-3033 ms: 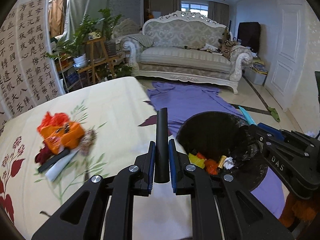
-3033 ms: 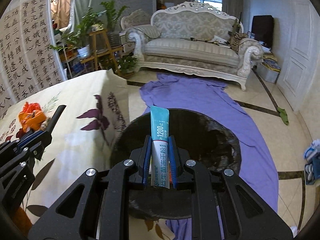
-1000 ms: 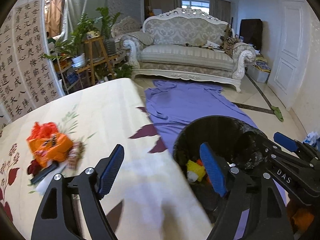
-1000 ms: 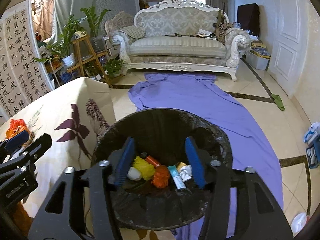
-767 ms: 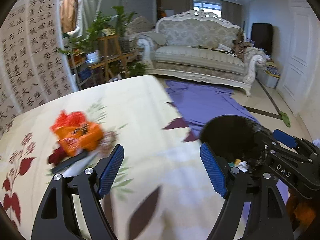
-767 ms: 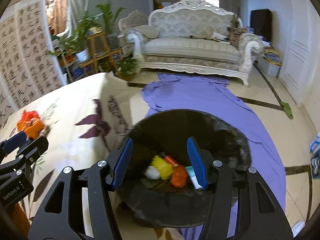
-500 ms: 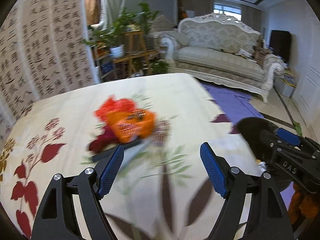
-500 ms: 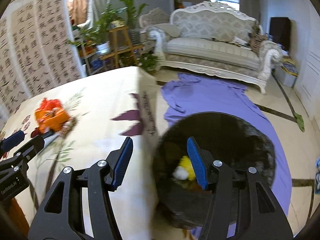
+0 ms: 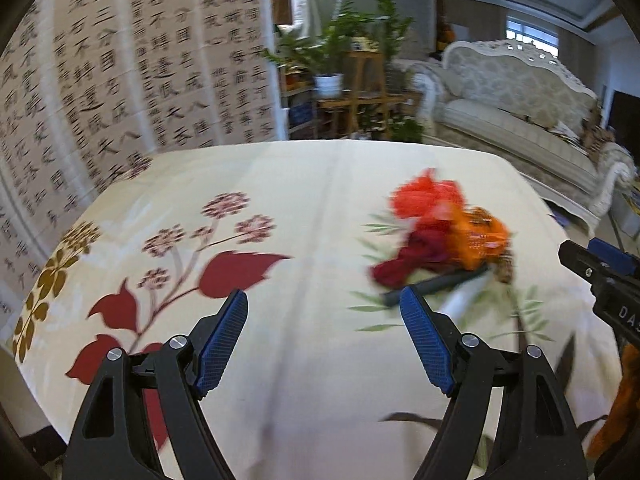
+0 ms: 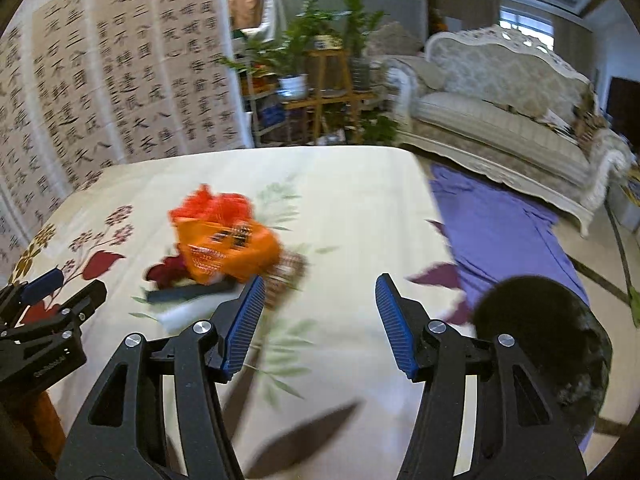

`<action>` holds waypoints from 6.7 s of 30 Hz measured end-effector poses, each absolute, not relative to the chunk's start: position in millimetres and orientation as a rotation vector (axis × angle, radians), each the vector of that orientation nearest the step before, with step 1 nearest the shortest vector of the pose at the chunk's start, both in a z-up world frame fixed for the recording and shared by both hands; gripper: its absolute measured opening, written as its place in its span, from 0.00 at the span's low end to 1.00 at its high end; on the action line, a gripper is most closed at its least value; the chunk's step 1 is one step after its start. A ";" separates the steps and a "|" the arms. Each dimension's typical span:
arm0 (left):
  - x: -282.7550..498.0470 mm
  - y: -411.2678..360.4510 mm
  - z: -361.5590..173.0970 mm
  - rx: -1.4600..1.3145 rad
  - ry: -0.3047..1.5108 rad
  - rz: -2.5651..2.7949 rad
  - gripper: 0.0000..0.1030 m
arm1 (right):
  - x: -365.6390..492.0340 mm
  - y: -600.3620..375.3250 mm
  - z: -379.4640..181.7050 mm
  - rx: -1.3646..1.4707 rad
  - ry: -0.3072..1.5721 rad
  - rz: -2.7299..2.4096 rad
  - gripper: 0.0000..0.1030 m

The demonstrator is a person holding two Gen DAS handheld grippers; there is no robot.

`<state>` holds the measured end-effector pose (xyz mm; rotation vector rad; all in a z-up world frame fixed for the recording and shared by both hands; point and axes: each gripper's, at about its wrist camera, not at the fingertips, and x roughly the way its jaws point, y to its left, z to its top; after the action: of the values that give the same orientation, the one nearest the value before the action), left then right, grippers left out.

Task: Collect trash
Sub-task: 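Move both grippers back over the bed toward the orange bag, then grasp the orange plastic bag with the right gripper, then grasp the orange mesh net with the left gripper while the right holds the bag, then carry the orange net and bag over the bin and open both grippers, then return to the bed and grasp the checkered ribbon bundle with the right gripper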

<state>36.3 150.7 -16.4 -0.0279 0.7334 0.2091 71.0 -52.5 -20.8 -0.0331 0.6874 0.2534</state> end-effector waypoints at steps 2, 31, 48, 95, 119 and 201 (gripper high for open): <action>35.4 163.6 -16.9 -0.037 0.733 0.234 0.74 | 73.9 -37.0 -19.2 -0.048 0.687 0.280 0.55; 56.0 185.1 -25.2 -0.102 0.761 0.219 0.74 | 148.5 -14.2 -49.8 -0.074 0.782 0.229 0.60; 92.4 145.1 -13.5 -0.067 0.738 0.125 0.74 | 162.6 -43.4 -52.7 -0.028 0.776 0.213 0.15; 150.0 112.2 -16.8 -0.007 0.731 0.015 0.38 | 169.9 -61.3 -54.4 -0.049 0.770 0.193 0.14; 65.8 125.6 6.5 -0.077 0.679 0.048 0.39 | 93.3 -70.0 -42.6 -0.049 0.753 0.192 0.14; 48.7 38.2 -15.2 0.072 0.719 -0.028 0.74 | 46.0 -140.4 -38.6 0.030 0.726 0.060 0.28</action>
<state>48.7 38.2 -15.2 0.0720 0.7194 -0.0278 46.0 -140.4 -38.6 0.0295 0.7261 0.0600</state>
